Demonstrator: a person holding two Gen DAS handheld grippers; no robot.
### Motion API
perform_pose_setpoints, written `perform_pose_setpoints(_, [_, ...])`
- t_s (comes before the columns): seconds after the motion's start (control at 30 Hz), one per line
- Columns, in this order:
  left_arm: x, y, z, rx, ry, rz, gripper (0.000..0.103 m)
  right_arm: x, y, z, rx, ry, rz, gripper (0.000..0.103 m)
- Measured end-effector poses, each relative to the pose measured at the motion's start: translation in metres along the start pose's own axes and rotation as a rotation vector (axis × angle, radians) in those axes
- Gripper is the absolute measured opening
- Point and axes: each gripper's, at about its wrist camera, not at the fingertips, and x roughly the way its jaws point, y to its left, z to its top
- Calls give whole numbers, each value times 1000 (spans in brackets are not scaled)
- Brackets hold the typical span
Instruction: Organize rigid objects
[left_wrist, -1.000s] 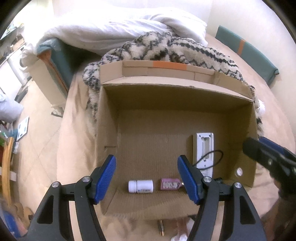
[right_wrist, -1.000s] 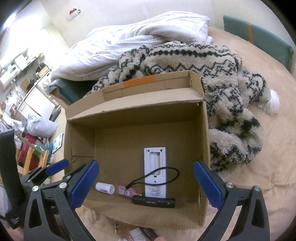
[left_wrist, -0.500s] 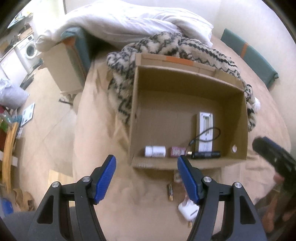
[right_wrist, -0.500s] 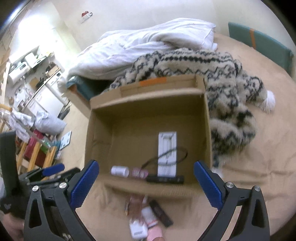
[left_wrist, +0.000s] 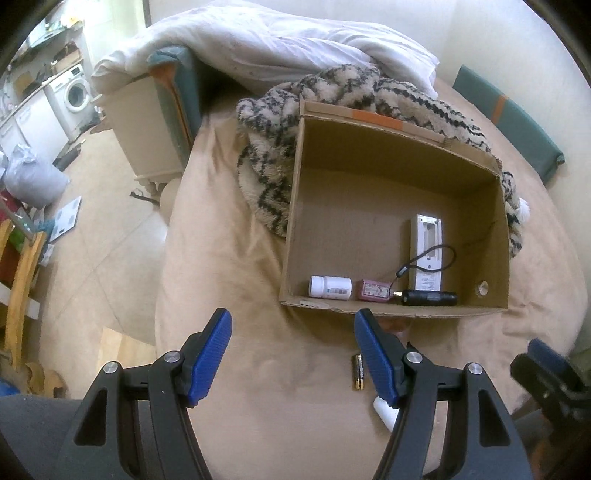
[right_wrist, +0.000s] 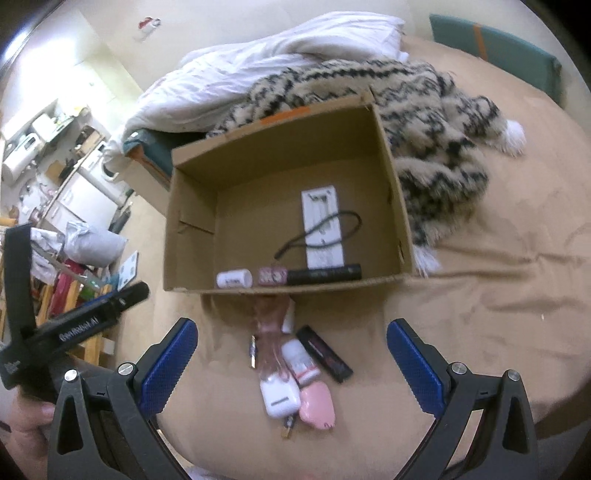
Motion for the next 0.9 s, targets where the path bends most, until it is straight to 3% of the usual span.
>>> perform_pose_setpoints(0.33, [12, 10, -1, -47, 71, 8, 66, 9, -10, -13, 36, 36, -29, 103])
perform_pose_setpoints(0.67, [17, 19, 1, -106, 111, -9, 66, 65, -34, -10, 236, 227, 48, 103])
perform_pose_setpoints(0.9, [18, 21, 1, -116, 121, -12, 66, 93, -6, -4, 161, 278, 62, 84])
